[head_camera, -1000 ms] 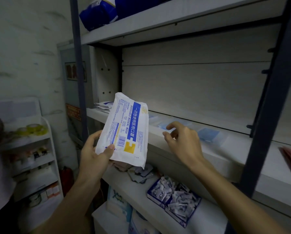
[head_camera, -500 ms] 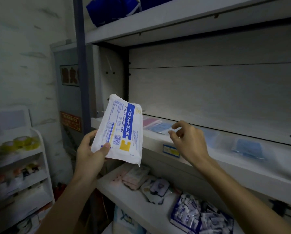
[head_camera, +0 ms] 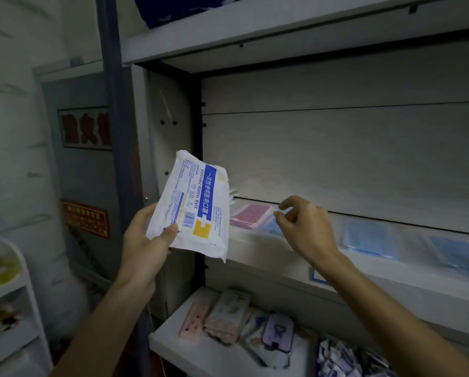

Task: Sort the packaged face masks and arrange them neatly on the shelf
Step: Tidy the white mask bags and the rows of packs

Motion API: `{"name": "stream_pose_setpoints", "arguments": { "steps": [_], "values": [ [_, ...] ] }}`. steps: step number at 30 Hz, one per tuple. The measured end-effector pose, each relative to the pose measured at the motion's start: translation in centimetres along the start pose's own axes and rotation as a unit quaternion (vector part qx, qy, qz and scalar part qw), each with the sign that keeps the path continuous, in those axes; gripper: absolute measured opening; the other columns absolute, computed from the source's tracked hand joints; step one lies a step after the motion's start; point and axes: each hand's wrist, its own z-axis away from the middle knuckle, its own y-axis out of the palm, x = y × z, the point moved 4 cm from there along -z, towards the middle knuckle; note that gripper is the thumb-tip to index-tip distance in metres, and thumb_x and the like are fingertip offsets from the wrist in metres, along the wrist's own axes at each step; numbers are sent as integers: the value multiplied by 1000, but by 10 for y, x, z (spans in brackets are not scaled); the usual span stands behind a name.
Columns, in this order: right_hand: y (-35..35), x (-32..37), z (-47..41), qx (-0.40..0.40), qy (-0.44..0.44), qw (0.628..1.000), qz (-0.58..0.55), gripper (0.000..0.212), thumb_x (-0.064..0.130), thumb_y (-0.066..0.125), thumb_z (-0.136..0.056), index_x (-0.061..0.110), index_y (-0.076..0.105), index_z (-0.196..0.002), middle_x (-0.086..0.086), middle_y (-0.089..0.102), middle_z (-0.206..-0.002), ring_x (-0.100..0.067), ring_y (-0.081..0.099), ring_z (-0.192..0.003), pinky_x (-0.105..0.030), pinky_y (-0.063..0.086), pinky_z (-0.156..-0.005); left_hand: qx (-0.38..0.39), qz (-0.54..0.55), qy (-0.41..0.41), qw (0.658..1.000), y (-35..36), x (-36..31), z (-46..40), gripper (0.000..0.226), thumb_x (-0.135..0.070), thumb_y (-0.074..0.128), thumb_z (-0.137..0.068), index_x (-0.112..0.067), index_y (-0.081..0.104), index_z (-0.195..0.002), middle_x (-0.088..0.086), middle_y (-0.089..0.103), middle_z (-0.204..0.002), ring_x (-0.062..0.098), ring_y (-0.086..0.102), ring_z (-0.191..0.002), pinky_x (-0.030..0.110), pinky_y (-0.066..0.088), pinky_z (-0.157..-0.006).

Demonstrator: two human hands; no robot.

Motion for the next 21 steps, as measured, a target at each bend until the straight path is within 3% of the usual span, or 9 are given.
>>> {"name": "stream_pose_setpoints", "arguments": {
  "steps": [7,15,19,21],
  "values": [
    [49,10,-63,-14,1,1000,4,20,31,62,-92,18,66,-105,3,71,-73,-20,67,-78,-35,55,-75,21,-10,3,1000,3,14,-84,37,-5,64,-89,-29,55,-115,-10,64,-105,13,64,-97,33,56,-72],
    [101,2,-105,-13,20,1000,15,17,27,60,-92,18,65,-106,3,70,-69,-19,66,-70,-34,55,-72,48,-7,-24,999,15,34,-164,36,-5,65,-88,-27,57,-115,-7,64,-105,11,63,-94,24,50,-68],
    [123,-2,-115,-5,41,999,31,18,26,61,-92,17,65,-107,3,72,-77,-17,67,-74,-33,55,-72,72,-6,-52,996,22,43,-200,38,-5,67,-86,-24,59,-118,-2,67,-109,19,65,-98,38,55,-85],
    [130,-2,-120,-15,51,998,46,18,25,61,-91,18,65,-107,2,73,-80,-18,68,-78,-35,55,-76,91,0,-63,994,25,47,-218,39,-5,67,-85,-22,59,-120,1,68,-108,21,66,-96,39,55,-83]
  ]
}}
